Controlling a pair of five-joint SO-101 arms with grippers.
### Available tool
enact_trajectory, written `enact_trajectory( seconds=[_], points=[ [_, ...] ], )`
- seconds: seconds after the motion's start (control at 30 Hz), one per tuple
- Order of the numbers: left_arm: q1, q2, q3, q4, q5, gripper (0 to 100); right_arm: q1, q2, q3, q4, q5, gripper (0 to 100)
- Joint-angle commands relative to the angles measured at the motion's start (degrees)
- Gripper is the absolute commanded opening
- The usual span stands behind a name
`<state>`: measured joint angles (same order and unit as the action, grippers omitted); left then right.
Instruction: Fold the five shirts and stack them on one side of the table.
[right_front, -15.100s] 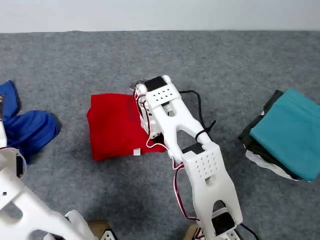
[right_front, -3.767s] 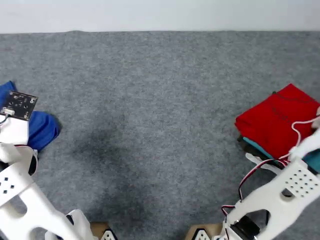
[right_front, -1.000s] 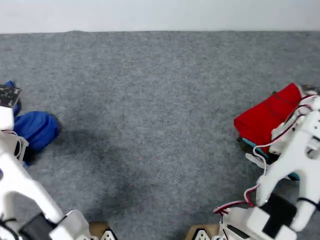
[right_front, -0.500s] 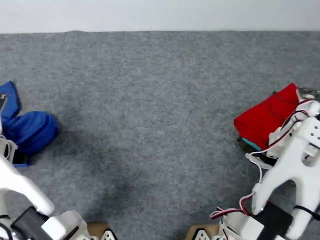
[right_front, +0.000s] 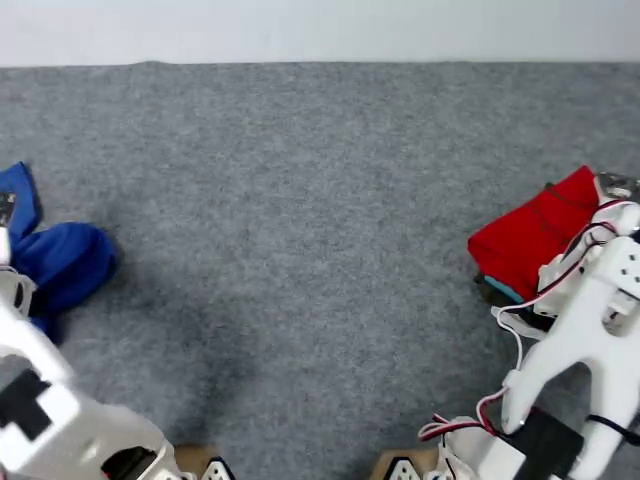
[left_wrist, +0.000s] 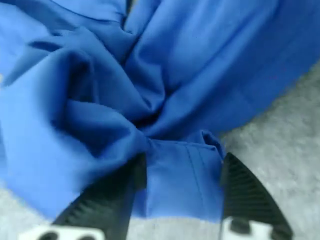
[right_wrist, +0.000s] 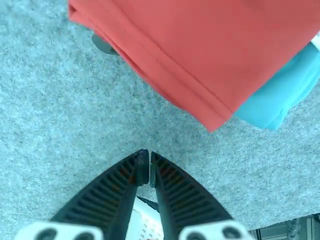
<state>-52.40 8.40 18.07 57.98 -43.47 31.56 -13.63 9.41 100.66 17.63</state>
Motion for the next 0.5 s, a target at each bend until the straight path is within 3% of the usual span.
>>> enact_trajectory(
  seconds=[0.0,0.1,0.33,0.47],
  points=[
    [0.79,0.88,-0.48,-2.99,-0.35,14,-0.75,-2.24,-0.18,2.33,-0.62,0.9],
    [2.73,-0.97,-0.57,-2.73,-0.35,0,-0.57,-2.33,-0.09,2.42,-0.62,0.9],
    [9.49,-16.53,-3.03,6.15,0.70,0,-0.40,-3.91,0.00,2.42,-0.62,0.9],
    [15.56,-26.90,-5.41,7.91,8.70,0,-0.57,-8.31,2.55,2.33,-0.62,0.9]
  ],
)
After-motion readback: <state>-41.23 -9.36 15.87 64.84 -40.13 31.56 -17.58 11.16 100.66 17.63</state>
